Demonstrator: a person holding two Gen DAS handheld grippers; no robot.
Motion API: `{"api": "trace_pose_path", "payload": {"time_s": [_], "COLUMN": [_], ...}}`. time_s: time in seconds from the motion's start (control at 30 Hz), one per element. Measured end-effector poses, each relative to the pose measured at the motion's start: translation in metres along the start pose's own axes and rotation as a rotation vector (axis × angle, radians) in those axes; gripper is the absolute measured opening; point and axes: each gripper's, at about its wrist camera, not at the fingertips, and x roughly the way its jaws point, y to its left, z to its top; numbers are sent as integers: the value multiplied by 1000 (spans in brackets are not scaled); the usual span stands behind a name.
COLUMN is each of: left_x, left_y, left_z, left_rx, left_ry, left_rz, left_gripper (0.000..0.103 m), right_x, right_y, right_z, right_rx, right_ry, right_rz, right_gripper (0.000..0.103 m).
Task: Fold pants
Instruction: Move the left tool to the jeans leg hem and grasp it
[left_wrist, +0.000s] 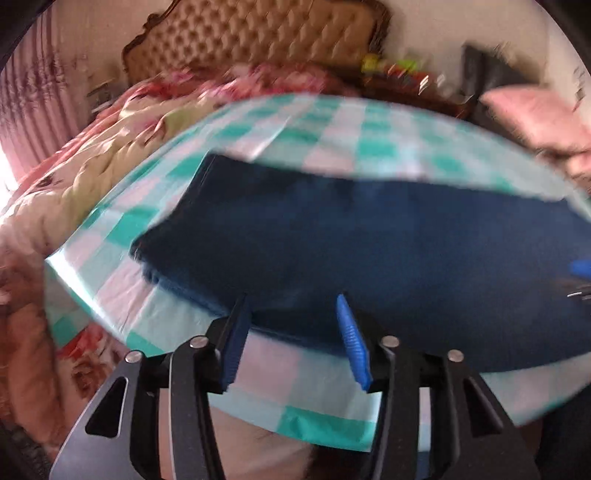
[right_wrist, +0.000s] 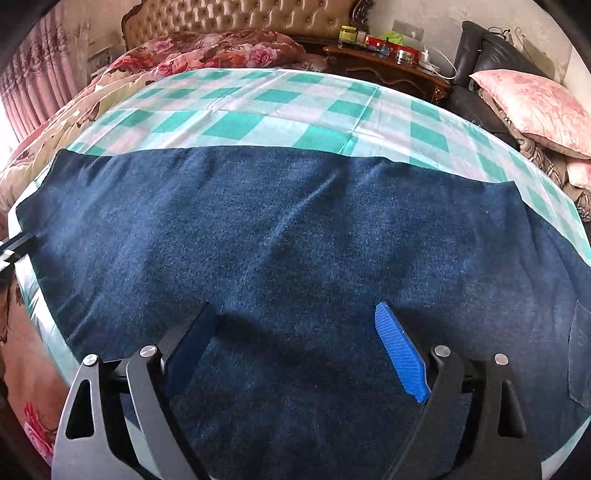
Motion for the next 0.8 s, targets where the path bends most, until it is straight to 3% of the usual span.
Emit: {"api": "trace_pose_path", "payload": {"time_s": [0.1,0.17,0.3,0.33,0.37,0.5,0.63,0.7,0.73,0.8], "left_x": [-14,-36,-60,-67,-75,-88,-81,-69,-63,-52], "left_y": [6,4,-35,-49,-63,-117,-141,-154,-159,-158], "left_z": [2,5,10,10,8,4,-2,-3,-5,-8], "left_rx": [-62,-121,-130,-119,-106,8,36,81,109,110], "left_ry": [-57,-121,-123,-143,-187,-225,-198,-140,-121,-92], "left_rz": [22,32,17,1,-39,-134,-173,-164,-164,-180], "left_gripper": [55,84,93,100,101,101,101,88,72,61], "right_x": [-10,-22,-40,-42,-43,-49,-47,-47,-48,-52], "right_y": [-1,-5,-23,-27,-31,-49,-59,-61,-63,-66], "right_z": [-3,-7,-14,-15,-16,-22,-32,-37,-40,-45], "right_rx": [-4,3,55,64,72,133,121,101,100,105], "right_ry": [-7,-26,-43,-27,-12,-12,-7,-12,-13,-30], "right_rz": [-6,-17,-80,-105,-129,-180,-127,-128,-115,-83], "right_gripper": [85,88,88,88,88,88,88,88,88,88]}}
